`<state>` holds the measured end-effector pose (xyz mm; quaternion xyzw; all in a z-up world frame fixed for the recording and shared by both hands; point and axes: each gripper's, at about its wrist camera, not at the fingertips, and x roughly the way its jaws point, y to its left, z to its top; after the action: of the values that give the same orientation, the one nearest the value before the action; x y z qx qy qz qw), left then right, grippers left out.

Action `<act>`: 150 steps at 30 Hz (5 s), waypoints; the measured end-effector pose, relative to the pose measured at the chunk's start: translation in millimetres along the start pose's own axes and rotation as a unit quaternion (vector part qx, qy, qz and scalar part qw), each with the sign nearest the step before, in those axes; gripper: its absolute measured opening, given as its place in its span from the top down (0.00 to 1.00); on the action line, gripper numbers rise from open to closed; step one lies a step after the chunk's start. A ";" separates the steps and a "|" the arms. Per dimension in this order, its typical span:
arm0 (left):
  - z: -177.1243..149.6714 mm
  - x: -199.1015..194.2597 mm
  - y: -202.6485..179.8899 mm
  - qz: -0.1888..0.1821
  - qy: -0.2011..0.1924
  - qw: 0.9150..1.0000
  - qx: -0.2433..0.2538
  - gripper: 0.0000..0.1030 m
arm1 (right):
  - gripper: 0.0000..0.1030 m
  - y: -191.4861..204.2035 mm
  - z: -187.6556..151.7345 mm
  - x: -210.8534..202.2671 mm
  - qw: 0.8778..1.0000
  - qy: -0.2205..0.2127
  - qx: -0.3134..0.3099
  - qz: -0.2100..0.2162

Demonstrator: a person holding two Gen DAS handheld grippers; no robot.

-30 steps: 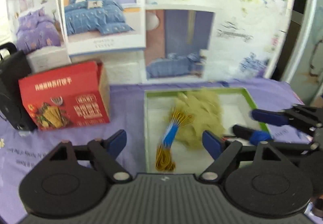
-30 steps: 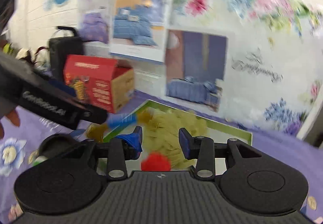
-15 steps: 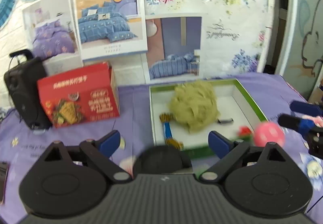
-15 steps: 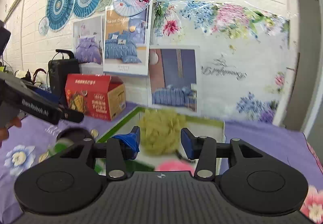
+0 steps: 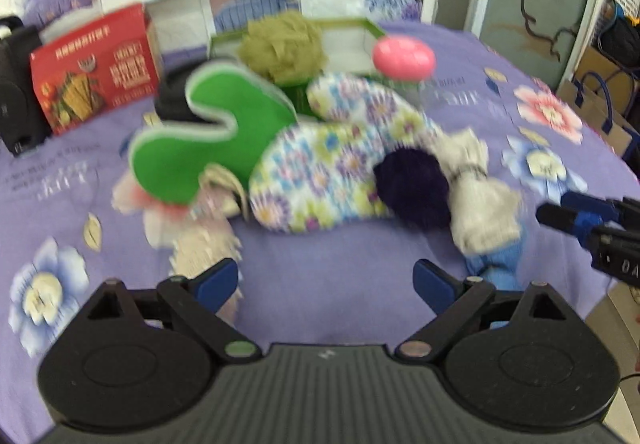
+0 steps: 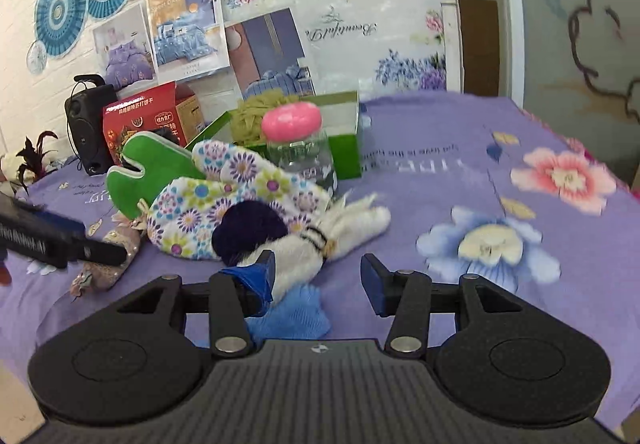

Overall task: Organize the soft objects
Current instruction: 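Move both tools back over the pile toward the white towel roll, then grasp the white towel roll with both tools, then lower the white towel into the green box and open both tools, then grasp the dark purple yarn ball with the right tool while the left tool grasps the pink lace sachet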

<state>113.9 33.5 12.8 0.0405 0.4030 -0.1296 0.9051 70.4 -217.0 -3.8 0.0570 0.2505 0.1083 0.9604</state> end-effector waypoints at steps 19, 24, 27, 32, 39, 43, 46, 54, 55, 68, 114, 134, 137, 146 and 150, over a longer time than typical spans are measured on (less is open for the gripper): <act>-16.0 6.0 10.7 -0.003 0.040 0.998 -0.045 0.09 | 0.64 32.2 -5.1 38.0 0.958 0.010 -0.257 -0.125; -12.5 14.5 -7.1 -0.016 0.049 0.998 -0.024 0.09 | 0.63 -25.6 -0.2 27.9 0.945 0.055 -0.251 -0.203; -2.4 18.0 -18.9 -0.025 0.046 0.999 -0.012 0.09 | 0.63 -54.1 5.5 10.7 0.964 0.055 -0.173 -0.195; 49.0 18.4 -45.2 -0.071 0.020 0.997 -0.004 0.09 | 0.61 -51.7 19.0 -4.6 0.998 0.003 -0.008 -0.057; 141.9 68.4 -107.4 -0.130 0.092 0.987 0.007 0.09 | 0.59 -22.3 14.0 37.9 0.999 0.018 0.007 -0.049; 157.7 126.4 -138.0 -0.120 0.172 0.978 0.000 0.09 | 0.58 -32.9 7.7 57.2 0.997 0.043 0.046 -0.040; 156.0 159.5 -145.8 -0.103 0.213 0.971 -0.015 0.09 | 0.56 -35.0 5.7 66.7 0.996 0.056 0.065 -0.024; 149.9 186.9 -143.2 -0.121 0.235 0.964 -0.022 0.46 | 0.53 -33.1 -5.8 83.6 0.998 0.055 0.039 -0.019; 149.4 188.3 -142.0 -0.131 0.242 0.961 -0.025 0.56 | 0.54 -33.4 -4.7 83.5 0.997 0.058 0.038 -0.017; 216.3 115.1 -107.7 -0.193 0.113 0.973 -0.057 0.75 | 0.78 -34.2 65.2 66.8 0.996 0.019 -0.081 0.025; 177.7 22.0 4.9 -0.020 -0.001 0.999 -0.045 0.26 | 0.68 -23.4 87.2 40.3 0.998 -0.019 -0.042 0.040; -28.9 -1.7 87.4 0.082 0.034 0.993 -0.073 0.26 | 0.66 50.7 12.2 55.9 0.994 0.043 -0.073 0.062; -22.1 12.4 86.3 0.069 0.038 0.995 -0.062 0.26 | 0.65 57.9 15.6 65.4 0.994 0.049 -0.081 0.061; -4.3 55.2 82.8 0.036 0.070 0.995 -0.058 0.26 | 0.63 53.9 25.7 90.4 0.995 0.063 -0.073 0.038; -1.3 67.0 85.0 0.036 0.074 0.995 -0.062 0.26 | 0.61 52.1 31.9 108.8 0.994 0.073 -0.060 0.053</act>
<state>178.6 102.1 -40.3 0.0080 0.4748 -0.0684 0.8774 169.4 -142.4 -18.6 0.0046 0.3095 0.1775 0.9342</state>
